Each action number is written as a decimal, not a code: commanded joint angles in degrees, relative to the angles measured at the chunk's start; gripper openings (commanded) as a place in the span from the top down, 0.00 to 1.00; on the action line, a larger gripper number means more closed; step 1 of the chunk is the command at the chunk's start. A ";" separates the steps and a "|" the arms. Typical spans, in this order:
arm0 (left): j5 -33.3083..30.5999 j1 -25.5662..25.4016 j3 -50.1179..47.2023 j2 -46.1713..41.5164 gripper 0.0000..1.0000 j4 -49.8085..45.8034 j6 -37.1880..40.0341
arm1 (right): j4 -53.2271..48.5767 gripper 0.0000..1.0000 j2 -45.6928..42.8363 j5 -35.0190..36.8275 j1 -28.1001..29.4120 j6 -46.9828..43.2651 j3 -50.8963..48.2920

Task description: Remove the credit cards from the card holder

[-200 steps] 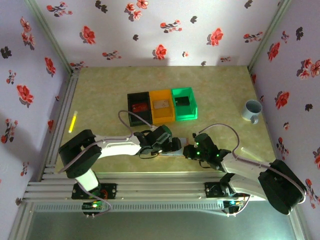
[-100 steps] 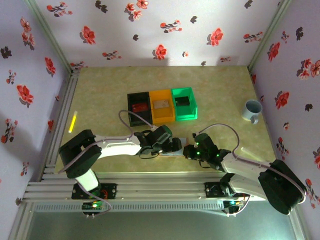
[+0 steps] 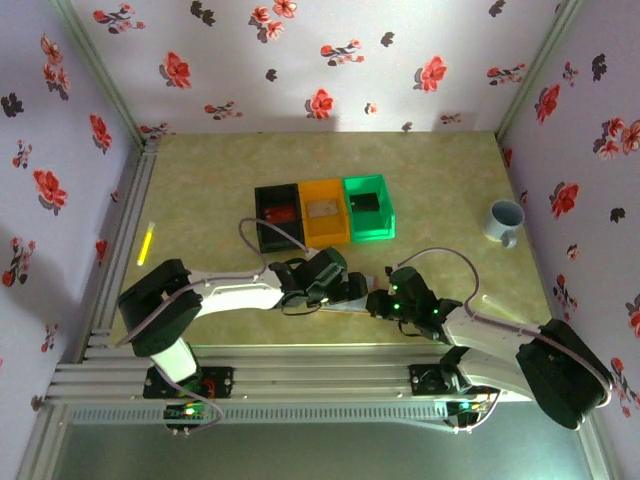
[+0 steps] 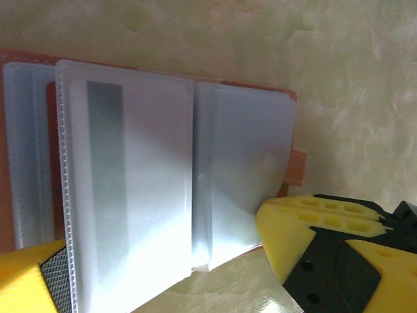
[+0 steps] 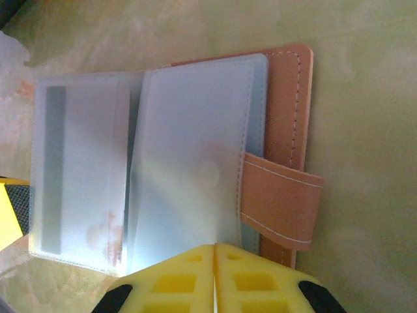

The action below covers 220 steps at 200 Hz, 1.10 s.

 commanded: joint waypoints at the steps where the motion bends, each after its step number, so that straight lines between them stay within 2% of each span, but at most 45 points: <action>1: -0.99 -0.59 1.70 0.67 0.00 0.05 0.91 | -0.64 0.92 0.47 1.62 0.49 0.71 -1.12; 122: -0.91 -0.76 3.71 0.67 0.00 0.31 0.65 | -1.80 0.92 -1.59 1.83 0.56 0.58 -1.09; 220: 0.14 -1.38 6.36 3.20 0.00 2.72 -0.48 | -10.20 0.89 -12.83 3.71 0.53 -0.42 -0.78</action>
